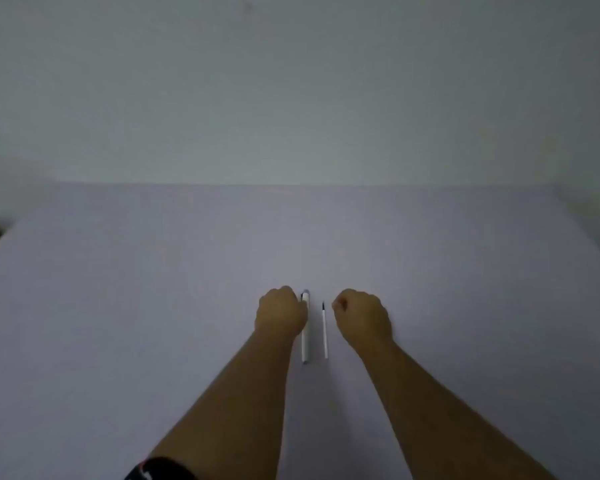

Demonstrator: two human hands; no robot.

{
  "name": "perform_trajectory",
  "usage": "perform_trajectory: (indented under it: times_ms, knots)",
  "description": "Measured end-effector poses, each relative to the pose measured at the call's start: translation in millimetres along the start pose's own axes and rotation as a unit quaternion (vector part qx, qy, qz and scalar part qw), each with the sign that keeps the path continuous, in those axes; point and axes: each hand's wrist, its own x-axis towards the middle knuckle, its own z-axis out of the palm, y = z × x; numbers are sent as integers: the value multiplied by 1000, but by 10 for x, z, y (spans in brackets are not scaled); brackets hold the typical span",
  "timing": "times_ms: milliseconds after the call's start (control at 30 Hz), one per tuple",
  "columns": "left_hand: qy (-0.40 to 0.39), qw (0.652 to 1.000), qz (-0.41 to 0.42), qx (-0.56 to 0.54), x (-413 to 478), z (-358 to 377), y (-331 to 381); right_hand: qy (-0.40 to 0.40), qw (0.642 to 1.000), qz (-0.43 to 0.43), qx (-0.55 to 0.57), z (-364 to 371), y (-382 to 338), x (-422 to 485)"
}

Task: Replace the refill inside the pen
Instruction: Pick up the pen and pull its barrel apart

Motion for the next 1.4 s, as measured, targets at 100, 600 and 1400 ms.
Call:
perform_trajectory:
  times_ms: [100, 600, 1400]
  knots:
    - [-34, 997, -42, -48, -12, 182, -26, -8, 1000, 4, -2, 84, 63, 15]
    - [-14, 983, 44, -178, -280, 207, -61, -80, 944, 129, 293, 51, -159, 73]
    - [-56, 986, 28, -157, -397, 122, -193, -125, 978, 145, 87, 136, 159, 107]
